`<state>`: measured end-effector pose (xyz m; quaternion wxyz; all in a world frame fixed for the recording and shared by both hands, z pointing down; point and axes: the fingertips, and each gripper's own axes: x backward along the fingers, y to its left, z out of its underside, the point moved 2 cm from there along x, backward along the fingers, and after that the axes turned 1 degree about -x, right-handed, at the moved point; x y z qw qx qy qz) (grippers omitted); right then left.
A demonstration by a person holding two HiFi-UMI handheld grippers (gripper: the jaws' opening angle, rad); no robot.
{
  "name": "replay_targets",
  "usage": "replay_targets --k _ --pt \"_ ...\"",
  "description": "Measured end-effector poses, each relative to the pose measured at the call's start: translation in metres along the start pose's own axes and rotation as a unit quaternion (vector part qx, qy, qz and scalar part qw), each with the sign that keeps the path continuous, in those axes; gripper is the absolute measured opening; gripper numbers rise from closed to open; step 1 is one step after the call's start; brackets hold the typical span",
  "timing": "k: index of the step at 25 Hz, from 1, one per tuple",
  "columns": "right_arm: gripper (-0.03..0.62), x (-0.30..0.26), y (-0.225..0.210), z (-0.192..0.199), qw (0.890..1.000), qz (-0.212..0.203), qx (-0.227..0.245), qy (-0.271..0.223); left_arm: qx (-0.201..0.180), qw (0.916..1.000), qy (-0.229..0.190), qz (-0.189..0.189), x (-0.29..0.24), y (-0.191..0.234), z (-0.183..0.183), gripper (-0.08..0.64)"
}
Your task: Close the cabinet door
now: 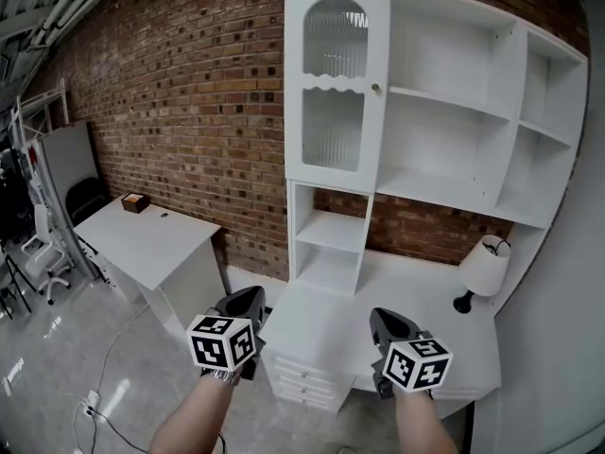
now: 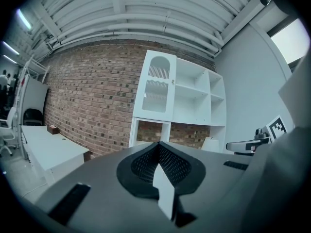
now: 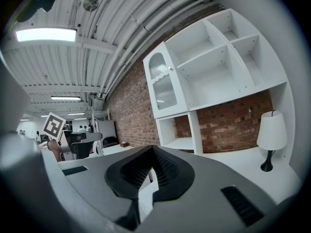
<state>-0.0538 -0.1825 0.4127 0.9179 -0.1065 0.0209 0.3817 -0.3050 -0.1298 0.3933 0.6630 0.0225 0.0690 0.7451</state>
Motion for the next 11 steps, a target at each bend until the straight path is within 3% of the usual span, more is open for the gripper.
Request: replay_targets --k 11 --pt "0.026 0.014 0.006 -0.002 1.000 0.003 0.003 -0.001 0.001 1.0000 -0.003 0.006 0.010 -0.010 -0.002 0.008"
